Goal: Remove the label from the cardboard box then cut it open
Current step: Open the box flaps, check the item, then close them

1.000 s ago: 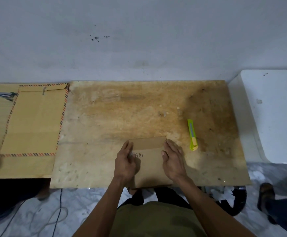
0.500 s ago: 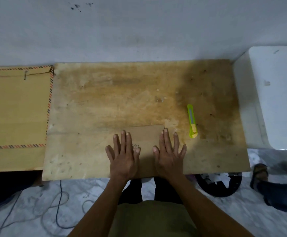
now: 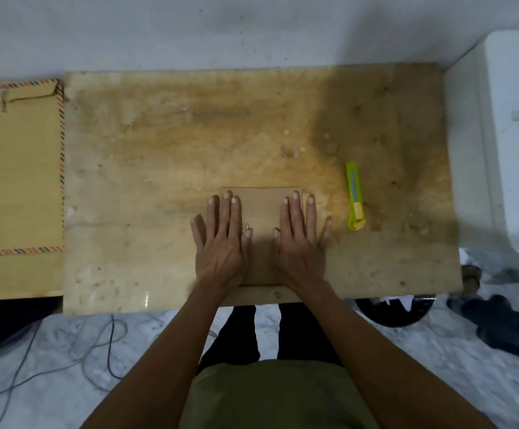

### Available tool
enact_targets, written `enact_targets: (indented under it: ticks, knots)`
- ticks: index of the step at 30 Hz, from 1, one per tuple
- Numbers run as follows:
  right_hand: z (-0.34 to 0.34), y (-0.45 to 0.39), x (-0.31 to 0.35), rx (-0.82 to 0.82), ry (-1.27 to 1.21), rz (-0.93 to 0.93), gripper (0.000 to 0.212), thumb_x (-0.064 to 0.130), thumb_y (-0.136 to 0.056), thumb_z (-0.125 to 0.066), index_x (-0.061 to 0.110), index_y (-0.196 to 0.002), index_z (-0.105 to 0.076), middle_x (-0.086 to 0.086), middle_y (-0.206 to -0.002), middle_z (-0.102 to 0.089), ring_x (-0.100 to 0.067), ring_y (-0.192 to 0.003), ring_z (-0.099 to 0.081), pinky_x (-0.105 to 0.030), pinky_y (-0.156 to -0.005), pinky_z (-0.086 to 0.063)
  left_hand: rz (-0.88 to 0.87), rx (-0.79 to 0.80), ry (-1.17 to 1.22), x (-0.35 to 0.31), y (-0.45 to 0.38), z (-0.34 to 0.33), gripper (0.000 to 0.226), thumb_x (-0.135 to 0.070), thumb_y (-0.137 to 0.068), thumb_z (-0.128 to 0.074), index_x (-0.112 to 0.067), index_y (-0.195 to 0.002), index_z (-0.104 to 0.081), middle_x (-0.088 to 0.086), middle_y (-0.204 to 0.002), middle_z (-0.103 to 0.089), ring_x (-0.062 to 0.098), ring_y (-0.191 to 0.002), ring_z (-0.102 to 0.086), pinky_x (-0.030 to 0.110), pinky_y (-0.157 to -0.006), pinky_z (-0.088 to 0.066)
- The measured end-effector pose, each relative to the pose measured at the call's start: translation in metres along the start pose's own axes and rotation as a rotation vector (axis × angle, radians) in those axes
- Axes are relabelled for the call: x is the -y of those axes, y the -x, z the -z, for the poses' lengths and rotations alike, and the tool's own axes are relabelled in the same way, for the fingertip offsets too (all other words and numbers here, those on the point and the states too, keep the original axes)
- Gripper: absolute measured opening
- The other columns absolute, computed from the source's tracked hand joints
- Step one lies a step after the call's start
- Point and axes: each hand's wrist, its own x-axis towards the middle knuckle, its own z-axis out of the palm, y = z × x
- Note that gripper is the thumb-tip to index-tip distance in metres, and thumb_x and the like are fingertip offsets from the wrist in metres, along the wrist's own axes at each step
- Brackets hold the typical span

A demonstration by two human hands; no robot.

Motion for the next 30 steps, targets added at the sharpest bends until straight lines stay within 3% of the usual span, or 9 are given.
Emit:
enact_targets:
  ticks: [3, 10, 19, 30]
  knots:
    - [-0.003, -0.014, 0.001, 0.001, -0.014, 0.074, 0.056, 0.033, -0.101, -0.036, 0.015, -0.153, -0.025, -0.001, -0.161, -0.025, -0.023, -0.149, -0.021, -0.059, -0.113, -0.025, -0.099, 0.0, -0.039, 0.001, -0.013, 0.002, 0.062, -0.038, -0.105, -0.019, -0.019, -0.158, 0.005, -0.001, -0.166, 0.011, 0.02, -0.153, 0.013, 0.056, -0.122, -0.005]
    - [-0.001, -0.015, 0.001, 0.105, -0.004, 0.053, 0.066, 0.05, -0.1, -0.025, 0.017, -0.155, -0.016, -0.003, -0.164, -0.011, -0.019, -0.152, -0.005, -0.058, -0.117, -0.011, -0.086, -0.114, -0.115, 0.001, -0.013, -0.005, 0.062, -0.04, -0.103, -0.026, -0.015, -0.158, -0.013, 0.004, -0.167, -0.009, 0.02, -0.154, -0.004, 0.057, -0.121, -0.009]
    - [-0.003, -0.017, 0.004, 0.155, -0.05, 0.029, 0.069, 0.05, -0.099, -0.027, 0.018, -0.156, -0.005, -0.003, -0.165, -0.001, -0.02, -0.152, 0.003, -0.058, -0.119, -0.003, -0.076, -0.122, -0.11, 0.0, -0.016, -0.008, 0.066, -0.038, -0.101, -0.032, -0.011, -0.158, -0.013, 0.008, -0.167, -0.01, 0.023, -0.154, -0.005, 0.059, -0.121, -0.007]
    - [-0.003, -0.018, 0.005, 0.161, -0.047, 0.029, 0.07, 0.049, -0.099, -0.031, 0.018, -0.156, -0.007, -0.003, -0.165, -0.001, -0.021, -0.152, 0.003, -0.058, -0.119, -0.003, -0.074, -0.138, -0.116, 0.0, -0.017, -0.009, 0.068, -0.04, -0.1, -0.033, -0.012, -0.158, -0.013, 0.008, -0.166, -0.01, 0.023, -0.154, -0.007, 0.06, -0.12, -0.009]
